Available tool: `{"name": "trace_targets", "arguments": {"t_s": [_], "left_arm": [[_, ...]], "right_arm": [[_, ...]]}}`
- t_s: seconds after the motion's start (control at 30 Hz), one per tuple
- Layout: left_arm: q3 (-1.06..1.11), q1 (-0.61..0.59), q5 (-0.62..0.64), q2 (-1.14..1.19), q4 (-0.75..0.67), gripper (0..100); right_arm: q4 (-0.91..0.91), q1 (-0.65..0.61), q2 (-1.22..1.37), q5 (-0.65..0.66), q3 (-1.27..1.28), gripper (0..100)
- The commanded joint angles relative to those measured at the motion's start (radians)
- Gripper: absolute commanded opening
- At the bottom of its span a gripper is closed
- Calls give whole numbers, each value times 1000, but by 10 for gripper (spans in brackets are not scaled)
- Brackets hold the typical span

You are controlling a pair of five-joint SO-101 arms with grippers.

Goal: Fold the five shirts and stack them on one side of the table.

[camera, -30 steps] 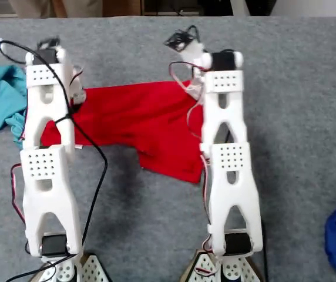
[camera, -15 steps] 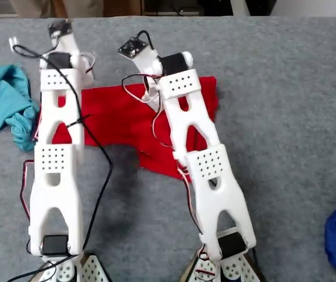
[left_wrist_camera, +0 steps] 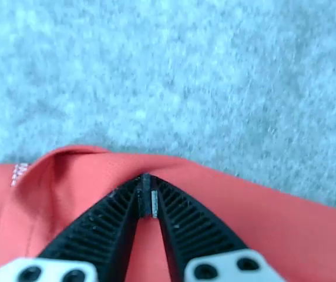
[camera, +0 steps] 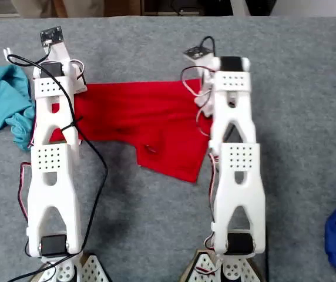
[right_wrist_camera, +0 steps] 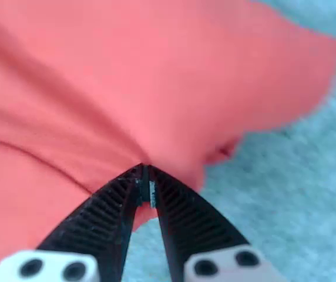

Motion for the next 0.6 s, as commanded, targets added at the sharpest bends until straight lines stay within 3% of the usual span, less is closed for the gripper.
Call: {"name": "trace_targets", "arguments": {"t_s": [0.0, 0.37, 0.57], "left_arm": [[-31, -23, -3, -19, -34, 18], [-252, 20, -6, -130, 264, 18], [-255, 11, -80, -231, 427, 18]], "right_arm": [[15, 41, -5, 28, -42, 6], [21, -102, -182, 34, -41, 6], [21, -229, -444, 115, 213, 9]]}}
